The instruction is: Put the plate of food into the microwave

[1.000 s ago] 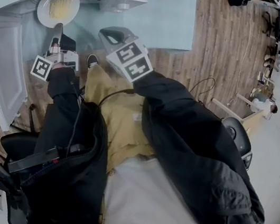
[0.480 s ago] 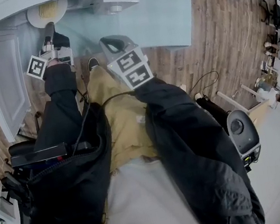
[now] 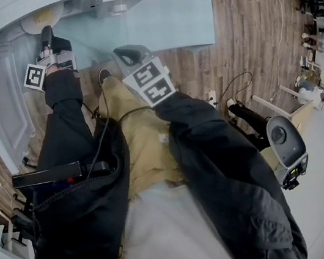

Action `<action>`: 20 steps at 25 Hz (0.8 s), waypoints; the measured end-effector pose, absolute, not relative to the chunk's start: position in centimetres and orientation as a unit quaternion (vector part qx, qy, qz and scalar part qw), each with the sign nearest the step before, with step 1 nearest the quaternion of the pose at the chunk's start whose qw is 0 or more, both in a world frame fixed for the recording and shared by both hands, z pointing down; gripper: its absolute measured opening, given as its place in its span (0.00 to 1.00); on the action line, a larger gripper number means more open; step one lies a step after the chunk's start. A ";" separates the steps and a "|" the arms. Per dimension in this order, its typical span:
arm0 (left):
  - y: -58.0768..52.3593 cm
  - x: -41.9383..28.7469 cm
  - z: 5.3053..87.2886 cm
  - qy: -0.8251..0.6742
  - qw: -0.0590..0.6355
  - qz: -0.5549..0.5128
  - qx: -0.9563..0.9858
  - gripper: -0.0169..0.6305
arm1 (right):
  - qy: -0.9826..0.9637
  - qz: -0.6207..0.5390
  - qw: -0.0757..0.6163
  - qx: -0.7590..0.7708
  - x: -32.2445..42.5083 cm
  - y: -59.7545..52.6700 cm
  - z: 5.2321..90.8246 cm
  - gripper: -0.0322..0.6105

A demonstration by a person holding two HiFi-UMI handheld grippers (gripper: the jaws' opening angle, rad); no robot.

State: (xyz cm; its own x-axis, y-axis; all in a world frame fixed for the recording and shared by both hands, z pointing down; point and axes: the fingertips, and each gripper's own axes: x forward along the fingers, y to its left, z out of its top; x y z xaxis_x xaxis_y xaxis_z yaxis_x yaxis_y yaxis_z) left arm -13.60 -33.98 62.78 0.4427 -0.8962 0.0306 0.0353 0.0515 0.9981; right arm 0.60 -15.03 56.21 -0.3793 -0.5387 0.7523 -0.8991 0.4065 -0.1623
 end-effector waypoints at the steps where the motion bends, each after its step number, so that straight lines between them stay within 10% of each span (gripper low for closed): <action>1: -34.1 -13.5 62.7 -0.374 0.621 -0.375 0.578 0.05 | -0.777 0.289 0.312 0.464 0.8 -14.8 56.1 0.05; 10: -31.7 -12.8 62.7 -0.389 0.618 -0.333 0.597 0.30 | -0.783 0.278 0.310 0.462 1.4 -13.8 55.6 0.05; 15: -27.2 -12.9 59.4 -0.406 0.582 -0.281 0.646 0.02 | -0.805 0.259 0.289 0.450 -0.6 -14.2 53.7 0.05; 20: -23.4 -12.1 53.6 -0.416 0.514 -0.208 0.720 0.02 | -0.828 0.221 0.252 0.448 -2.3 -15.0 50.5 0.05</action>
State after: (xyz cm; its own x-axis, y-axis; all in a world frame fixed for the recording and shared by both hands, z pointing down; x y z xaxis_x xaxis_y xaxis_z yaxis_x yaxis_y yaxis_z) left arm -12.06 -23.39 53.65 0.5668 -0.8139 0.1279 -0.3852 -0.1246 0.9144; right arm -2.32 -15.02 50.46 -0.4707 -0.6313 0.6164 -0.8546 0.4998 -0.1407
